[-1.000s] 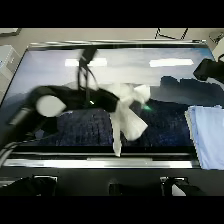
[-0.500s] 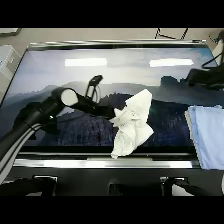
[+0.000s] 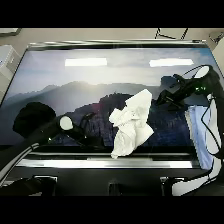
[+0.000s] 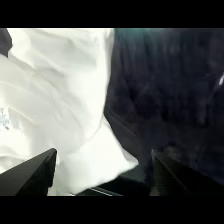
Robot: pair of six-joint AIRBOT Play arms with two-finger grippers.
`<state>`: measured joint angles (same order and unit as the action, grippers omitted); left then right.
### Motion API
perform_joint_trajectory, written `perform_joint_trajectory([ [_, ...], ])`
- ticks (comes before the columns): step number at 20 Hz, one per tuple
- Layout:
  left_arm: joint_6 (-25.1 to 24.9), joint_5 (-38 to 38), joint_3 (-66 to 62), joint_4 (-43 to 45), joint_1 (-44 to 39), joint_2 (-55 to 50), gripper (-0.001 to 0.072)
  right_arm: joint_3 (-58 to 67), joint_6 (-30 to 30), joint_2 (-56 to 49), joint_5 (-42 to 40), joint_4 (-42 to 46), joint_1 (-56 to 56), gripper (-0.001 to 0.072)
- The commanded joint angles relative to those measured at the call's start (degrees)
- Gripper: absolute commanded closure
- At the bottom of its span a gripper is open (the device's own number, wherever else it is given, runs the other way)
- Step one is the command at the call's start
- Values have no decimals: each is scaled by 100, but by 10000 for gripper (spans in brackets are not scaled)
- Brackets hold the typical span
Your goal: Fold the clothes and pants, and hang the long-sleeved shirts on hangers.
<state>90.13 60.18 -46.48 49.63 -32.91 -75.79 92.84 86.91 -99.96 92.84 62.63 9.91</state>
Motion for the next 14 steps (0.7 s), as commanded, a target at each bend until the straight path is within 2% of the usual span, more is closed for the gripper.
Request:
perform_joint_trajectory([
  [1, -149, -1539, 739, -1139, -704, -68, -3, -42, -59, -444, -262, -317, 7, 6],
  [6, -190, -2479, 717, -1816, -1486, -424, -1, -44, -63, -728, -706, -337, 4, 5],
  [9, -168, -2896, 717, -2085, -1792, -472, 220, -44, -87, -938, -868, -461, 4, 6],
  [10, -81, -3003, 717, -2118, -1838, -472, 327, -44, -85, -1014, -914, -579, 4, 6],
  [11, 24, -3053, 717, -2118, -1851, -472, 534, -44, -83, -1093, -949, -678, -26, 7],
  [12, 26, -3073, 717, -2116, -1849, -468, 686, -48, -83, -1176, -997, -732, -96, 9],
  [14, 7, -3091, 717, -2114, -1849, -457, 683, -48, -81, -1311, -1172, -824, -337, 46],
])
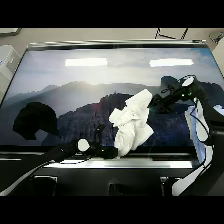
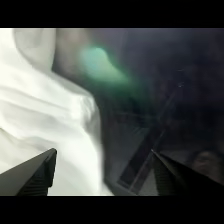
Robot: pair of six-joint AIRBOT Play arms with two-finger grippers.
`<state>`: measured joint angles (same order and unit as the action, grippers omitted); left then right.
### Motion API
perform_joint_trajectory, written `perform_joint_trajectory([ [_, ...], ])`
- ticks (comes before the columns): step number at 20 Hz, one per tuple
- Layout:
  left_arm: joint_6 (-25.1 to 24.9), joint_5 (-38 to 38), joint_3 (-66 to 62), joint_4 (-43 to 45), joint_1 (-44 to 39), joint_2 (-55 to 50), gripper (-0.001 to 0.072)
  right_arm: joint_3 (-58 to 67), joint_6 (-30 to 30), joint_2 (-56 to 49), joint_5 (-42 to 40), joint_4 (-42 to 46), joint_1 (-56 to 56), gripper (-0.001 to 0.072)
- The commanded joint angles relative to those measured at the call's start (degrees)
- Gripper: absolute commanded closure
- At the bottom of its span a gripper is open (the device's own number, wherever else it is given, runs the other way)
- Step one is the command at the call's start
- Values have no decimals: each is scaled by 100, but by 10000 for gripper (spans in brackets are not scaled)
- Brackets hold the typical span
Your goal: Fold the clothes and pants, and hang the long-sleeved shirts on hangers.
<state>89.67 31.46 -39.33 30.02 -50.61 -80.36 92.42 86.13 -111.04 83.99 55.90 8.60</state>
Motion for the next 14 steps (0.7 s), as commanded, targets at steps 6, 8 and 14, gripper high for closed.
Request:
perform_joint_trajectory([
  [6, 33, -129, -144, 1108, 251, 640, 686, 136, -22, -2, -745, -334, -601, 674],
  [8, 39, 450, -573, 1989, 822, 1126, 687, 549, -284, 483, -767, -310, -509, 674],
  [14, 382, 1196, -3818, 4308, 2894, 3029, 686, 2459, -754, 3206, -2170, 186, -20, 673],
])
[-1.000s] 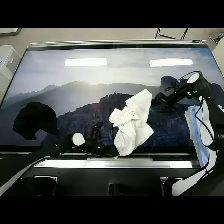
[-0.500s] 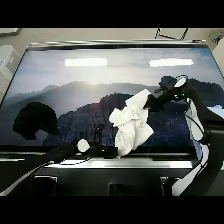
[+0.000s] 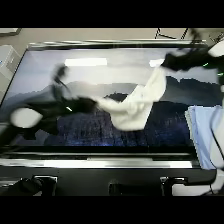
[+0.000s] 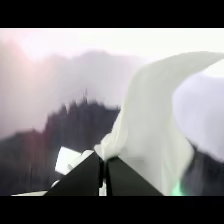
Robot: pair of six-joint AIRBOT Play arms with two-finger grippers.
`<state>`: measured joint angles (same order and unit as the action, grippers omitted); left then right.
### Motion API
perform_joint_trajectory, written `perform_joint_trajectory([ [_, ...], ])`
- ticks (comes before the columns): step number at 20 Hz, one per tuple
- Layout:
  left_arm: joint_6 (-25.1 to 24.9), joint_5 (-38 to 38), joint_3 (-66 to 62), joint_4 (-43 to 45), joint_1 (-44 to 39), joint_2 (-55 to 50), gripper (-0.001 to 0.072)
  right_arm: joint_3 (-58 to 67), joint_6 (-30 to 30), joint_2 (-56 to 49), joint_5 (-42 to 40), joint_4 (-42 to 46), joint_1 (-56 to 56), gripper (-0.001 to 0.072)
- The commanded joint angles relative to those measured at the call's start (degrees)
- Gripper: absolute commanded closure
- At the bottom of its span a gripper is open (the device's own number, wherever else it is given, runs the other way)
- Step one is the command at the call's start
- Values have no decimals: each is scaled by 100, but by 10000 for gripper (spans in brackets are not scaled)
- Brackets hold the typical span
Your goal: Fold the clothes and pants, and hang the long-sleeved shirts on hangers.
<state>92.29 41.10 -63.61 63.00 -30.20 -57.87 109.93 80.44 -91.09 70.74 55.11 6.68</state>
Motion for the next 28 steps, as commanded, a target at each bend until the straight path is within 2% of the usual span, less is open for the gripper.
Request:
perform_joint_trajectory([
  [1, 118, 125, -1860, 1012, 1069, 994, 685, 713, -188, 1770, -1202, 575, 175, 673],
  [3, 116, -59, -2498, 1012, 1342, 1375, 685, 713, -184, 2789, -1427, 1060, 170, 673],
  [6, 120, -437, -2723, 1008, 1427, 1880, 685, 710, -4, 3805, -1099, 1541, 170, 673],
  [9, 107, -938, -2723, 1043, 1429, 2118, 685, 713, 168, 4301, -542, 1700, 170, 673],
  [11, 116, -979, -2715, 1471, 1429, 2100, 685, 710, 382, 4382, 236, 2197, 170, 673],
  [13, 166, -352, -2702, 2111, 1523, 1923, 685, 564, 1082, 4269, 1410, 2734, 170, 673],
  [15, 433, 750, -2575, 2518, 1725, 1563, 685, -83, 1246, 4046, 2594, 2874, 170, 673],
  [16, 437, 1115, -2315, 2579, 1829, 1316, 685, -678, 1314, 3971, 2833, 2828, 170, 673],
  [18, 437, 1012, -1460, 2575, 1947, 791, 683, -2356, 1340, 3950, 2483, 2695, 170, 673],
  [19, 439, 595, -979, 2575, 1952, 470, 683, -3335, 1351, 3947, 1910, 2671, 170, 673],
  [21, 452, -909, -149, 2522, 1952, -444, 683, -5130, 1700, 3901, 142, 2599, 170, 672],
  [22, 553, -1410, -24, 2461, 1952, -944, 683, -5880, 1985, 3810, -719, 2498, 170, 672],
  [23, 761, -1661, -42, 2308, 1952, -1521, 682, -6398, 2256, 3679, -1283, 2358, 170, 672],
  [25, 1287, -1648, -164, 1641, 1941, -2365, 681, -6944, 2634, 3322, -1814, 2031, 170, 672],
  [27, 1580, -1650, -188, 516, 1939, -2872, 678, -6981, 2671, 2938, -1998, 1792, 170, 672],
  [28, 1576, -1639, -188, 55, 1939, -2997, 633, -6977, 2649, 2817, -2179, 1722, 170, 672],
])
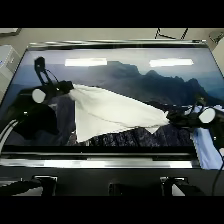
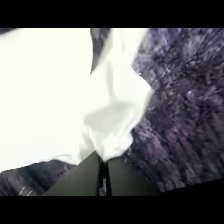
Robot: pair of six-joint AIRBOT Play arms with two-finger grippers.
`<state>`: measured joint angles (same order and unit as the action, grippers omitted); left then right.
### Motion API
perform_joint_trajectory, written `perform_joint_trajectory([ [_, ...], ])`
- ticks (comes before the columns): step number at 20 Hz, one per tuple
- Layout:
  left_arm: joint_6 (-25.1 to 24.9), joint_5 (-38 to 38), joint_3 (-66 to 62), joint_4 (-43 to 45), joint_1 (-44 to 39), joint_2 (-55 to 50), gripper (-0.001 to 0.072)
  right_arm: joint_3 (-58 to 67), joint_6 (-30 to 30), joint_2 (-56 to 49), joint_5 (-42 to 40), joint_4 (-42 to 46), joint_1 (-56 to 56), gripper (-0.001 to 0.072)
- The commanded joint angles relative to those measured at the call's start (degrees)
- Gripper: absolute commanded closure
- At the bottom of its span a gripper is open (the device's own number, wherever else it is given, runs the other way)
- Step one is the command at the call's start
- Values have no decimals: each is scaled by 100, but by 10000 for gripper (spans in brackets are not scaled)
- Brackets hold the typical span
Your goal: Fold the clothes and pants, and hang the long-sleeved shirts on hangers.
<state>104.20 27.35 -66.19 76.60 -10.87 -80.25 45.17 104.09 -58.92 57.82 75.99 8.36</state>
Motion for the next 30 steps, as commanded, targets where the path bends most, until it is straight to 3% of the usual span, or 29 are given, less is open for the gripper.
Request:
perform_joint_trajectory([
  [1, 382, -96, 68, -1659, 13, -802, 443, -501, 264, -448, -1071, -380, 2, 672],
  [2, 382, 219, 59, -1773, 57, -778, 152, -498, 264, -448, -1255, -378, 2, 672],
  [3, 293, 837, -17, -1762, 157, -734, -4, -457, 260, -448, -1305, -372, 2, 671],
  [6, -1314, 3829, -387, -1749, 791, -686, -5, -232, -232, -448, -1093, -334, 2, 671],
  [8, -1427, 5309, -216, -1753, 1178, -649, -3, -232, -614, -448, -815, -323, 2, 672],
  [9, -1434, 5639, 31, -1753, 1266, -588, 78, -234, -793, -448, -627, -313, 2, 672],
  [10, -1473, 5654, 339, -1755, 1268, -505, 224, -234, -901, -448, -455, -313, 2, 672],
  [14, -1690, 4607, 1620, -2376, 966, -380, 214, -234, -1051, -448, 9, -315, 2, 672],
  [19, -1725, 4135, 1932, -2415, 787, -420, 202, -234, -1047, -448, 125, -337, 2, 672],
  [21, -1718, 3805, 1932, -2518, 529, -448, 230, -234, -1029, -448, 127, -365, 2, 672],
  [22, -1657, 3545, 1930, -2625, 372, -459, 323, -232, -1032, -448, 127, -428, 2, 672],
  [23, -1620, 3252, 1917, -2758, 227, -452, 538, -223, -1043, -446, 131, -496, 2, 672],
  [24, -1738, 3117, 1851, -2905, 149, -426, 683, -162, -1056, -442, 175, -503, 2, 672],
  [27, -2142, 3038, 970, -2970, 162, 129, 684, 752, -1593, -345, 382, -479, 2, 672],
  [30, -2328, 2579, -973, -2699, 455, 1294, 684, 2863, -2260, -79, 188, -422, 2, 672],
])
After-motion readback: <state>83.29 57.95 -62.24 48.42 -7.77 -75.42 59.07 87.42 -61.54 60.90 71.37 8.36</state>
